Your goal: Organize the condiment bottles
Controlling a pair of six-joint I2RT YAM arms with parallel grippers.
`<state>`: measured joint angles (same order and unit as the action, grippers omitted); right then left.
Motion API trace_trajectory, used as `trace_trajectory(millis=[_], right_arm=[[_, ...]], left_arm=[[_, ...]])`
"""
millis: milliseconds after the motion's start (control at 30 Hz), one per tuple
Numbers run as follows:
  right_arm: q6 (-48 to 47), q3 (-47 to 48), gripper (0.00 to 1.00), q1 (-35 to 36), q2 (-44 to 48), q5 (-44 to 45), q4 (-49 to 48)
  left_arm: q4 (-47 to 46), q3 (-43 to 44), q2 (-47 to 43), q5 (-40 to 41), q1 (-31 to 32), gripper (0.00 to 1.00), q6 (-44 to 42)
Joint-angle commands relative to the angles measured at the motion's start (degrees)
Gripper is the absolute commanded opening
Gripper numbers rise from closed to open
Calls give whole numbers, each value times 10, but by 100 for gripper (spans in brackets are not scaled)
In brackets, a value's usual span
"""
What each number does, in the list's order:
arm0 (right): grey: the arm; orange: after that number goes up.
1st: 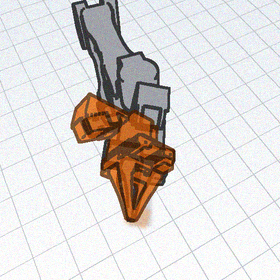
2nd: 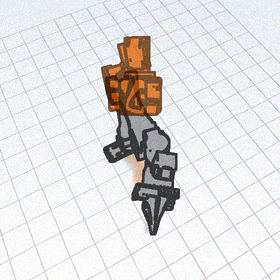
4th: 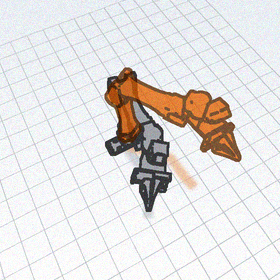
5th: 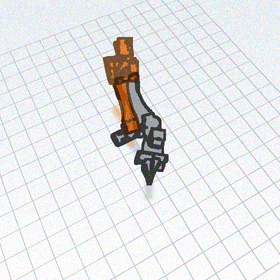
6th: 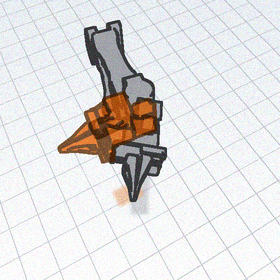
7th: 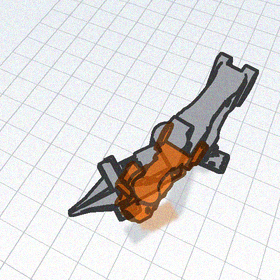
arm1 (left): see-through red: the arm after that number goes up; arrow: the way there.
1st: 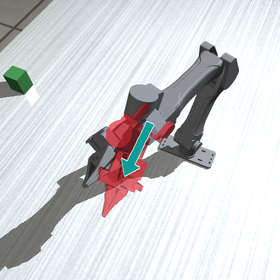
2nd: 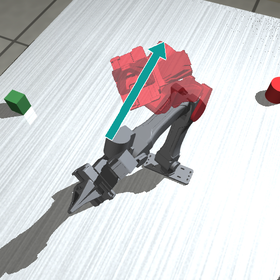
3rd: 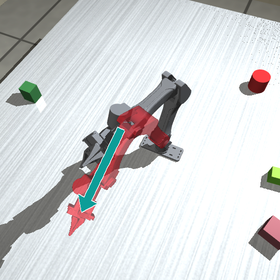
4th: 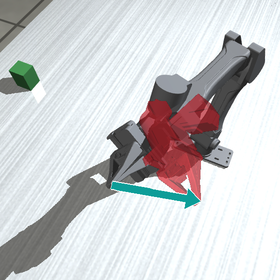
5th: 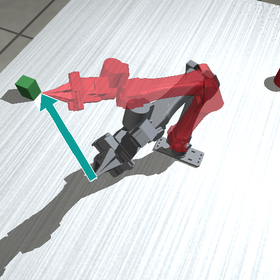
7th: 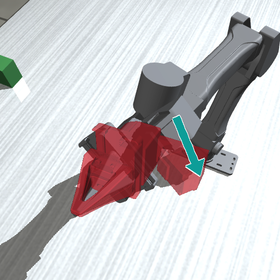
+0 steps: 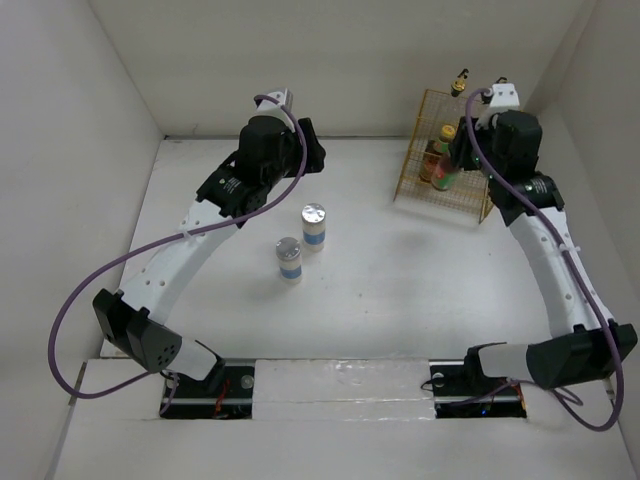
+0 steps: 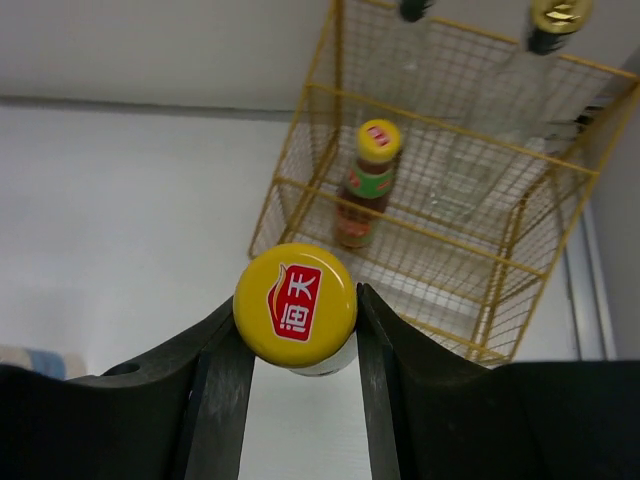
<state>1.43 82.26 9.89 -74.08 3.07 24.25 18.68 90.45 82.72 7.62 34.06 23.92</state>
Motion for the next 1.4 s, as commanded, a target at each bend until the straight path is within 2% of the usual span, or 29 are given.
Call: trace_trajectory(millis=[0, 267, 767, 867, 1133, 1367], right_arm=[[16, 69, 0, -44, -14, 38, -84], [27, 156, 0, -137, -110, 43, -124], [27, 282, 0, -187, -265, 28, -155], [27, 282, 0, -187, -271, 21, -160], [32, 171, 0, -166, -284, 11, -181], [32, 137, 1, -154, -302, 16, -181]], left_arm=[[-22, 4, -13, -12, 1, 59, 3], [-28, -6, -19, -12, 1, 59, 3], [-28, -12, -19, -12, 1, 59, 9], [-28, -19, -24, -12, 1, 59, 9], [-28, -26, -24, -7, 1, 59, 9], [-22, -26, -24, -7, 1, 59, 9]])
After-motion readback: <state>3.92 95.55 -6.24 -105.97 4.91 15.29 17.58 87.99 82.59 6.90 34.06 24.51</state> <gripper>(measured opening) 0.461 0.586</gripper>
